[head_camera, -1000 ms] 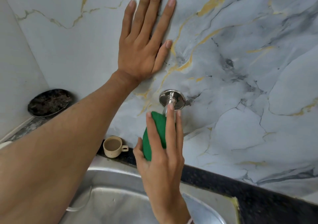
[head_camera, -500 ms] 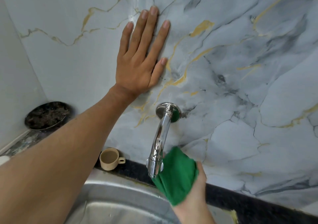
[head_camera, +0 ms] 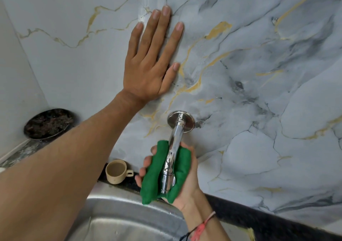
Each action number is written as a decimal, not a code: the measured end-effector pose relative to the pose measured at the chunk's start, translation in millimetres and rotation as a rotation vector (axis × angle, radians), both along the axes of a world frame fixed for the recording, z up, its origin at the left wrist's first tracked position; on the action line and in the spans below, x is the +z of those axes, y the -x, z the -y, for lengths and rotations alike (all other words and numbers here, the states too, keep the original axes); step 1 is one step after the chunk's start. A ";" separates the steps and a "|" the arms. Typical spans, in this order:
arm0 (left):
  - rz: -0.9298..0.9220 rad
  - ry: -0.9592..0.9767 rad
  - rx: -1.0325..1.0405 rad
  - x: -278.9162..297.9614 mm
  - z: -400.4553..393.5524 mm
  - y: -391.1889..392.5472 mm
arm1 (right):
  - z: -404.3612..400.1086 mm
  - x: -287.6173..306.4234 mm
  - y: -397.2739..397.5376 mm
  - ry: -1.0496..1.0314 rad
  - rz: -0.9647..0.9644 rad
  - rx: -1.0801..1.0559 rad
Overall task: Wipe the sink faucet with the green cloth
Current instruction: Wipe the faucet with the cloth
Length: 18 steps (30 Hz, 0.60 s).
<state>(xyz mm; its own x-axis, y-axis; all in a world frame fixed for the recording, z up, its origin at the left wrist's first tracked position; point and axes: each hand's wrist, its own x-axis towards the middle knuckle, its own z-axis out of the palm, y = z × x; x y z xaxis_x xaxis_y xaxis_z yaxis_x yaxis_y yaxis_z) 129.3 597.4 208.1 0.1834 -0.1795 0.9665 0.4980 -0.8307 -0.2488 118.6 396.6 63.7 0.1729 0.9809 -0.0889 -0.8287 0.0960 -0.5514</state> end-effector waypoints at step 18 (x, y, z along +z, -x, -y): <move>0.001 -0.005 0.011 -1.5 -0.3 -0.4 | 16.4 93.6 30.2 0.442 1.526 -1.022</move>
